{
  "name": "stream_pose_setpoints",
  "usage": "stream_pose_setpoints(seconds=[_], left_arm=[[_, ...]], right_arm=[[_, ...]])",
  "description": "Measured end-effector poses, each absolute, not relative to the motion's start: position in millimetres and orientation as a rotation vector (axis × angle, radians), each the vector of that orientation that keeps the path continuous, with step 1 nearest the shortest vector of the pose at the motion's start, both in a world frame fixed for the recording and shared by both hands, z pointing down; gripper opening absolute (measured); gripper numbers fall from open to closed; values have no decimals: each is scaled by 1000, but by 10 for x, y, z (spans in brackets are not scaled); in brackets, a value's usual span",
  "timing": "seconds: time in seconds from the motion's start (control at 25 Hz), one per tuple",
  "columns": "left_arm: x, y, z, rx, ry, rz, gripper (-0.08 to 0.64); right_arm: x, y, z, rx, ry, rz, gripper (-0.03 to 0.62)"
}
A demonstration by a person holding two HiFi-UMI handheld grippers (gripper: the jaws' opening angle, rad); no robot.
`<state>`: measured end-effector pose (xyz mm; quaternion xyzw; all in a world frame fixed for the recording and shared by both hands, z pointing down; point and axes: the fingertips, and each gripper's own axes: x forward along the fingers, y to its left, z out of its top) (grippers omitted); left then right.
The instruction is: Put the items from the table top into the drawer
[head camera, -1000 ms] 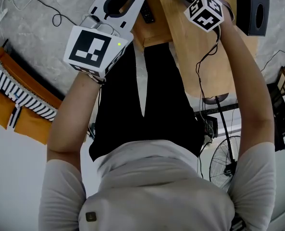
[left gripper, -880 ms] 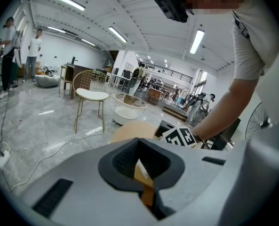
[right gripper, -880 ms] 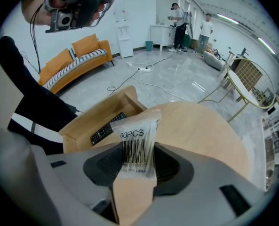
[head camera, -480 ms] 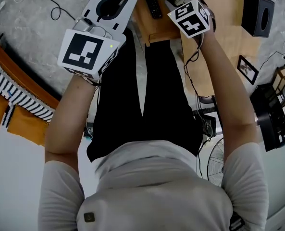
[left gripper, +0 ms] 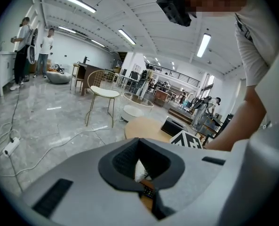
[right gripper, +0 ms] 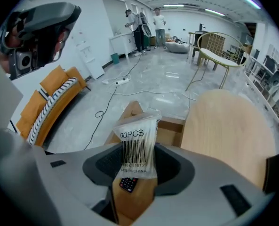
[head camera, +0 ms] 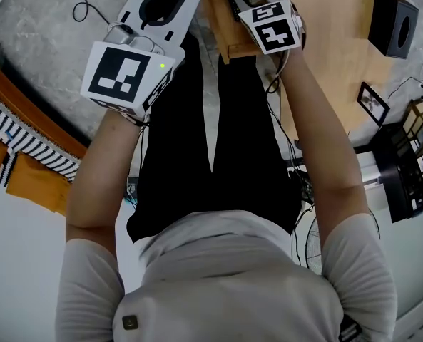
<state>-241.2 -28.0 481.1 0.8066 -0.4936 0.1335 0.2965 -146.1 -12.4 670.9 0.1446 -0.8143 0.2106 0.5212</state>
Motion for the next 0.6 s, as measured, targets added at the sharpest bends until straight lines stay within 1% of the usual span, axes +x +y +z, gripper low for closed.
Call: stream_pose_setpoints(seconds=[0.16,0.24,0.28,0.6], left_arm=[[-2411,-249,4839,2143,-1303,351,9],[-2419,-238,4846,2144,-1299,348,9],[-2426,-235,4853,2144,-1298,348,9],[-2412,-240,4837,2146,-1295,346,9]], right_arm=[[-1469,-81,6795,380,-1947,515,219],[-1448,-77,6835,396,-1941,530,254],[-1438,-82,6847,402,-1939,536,259],[-1421,-116,6806,414,-1945,530,261]])
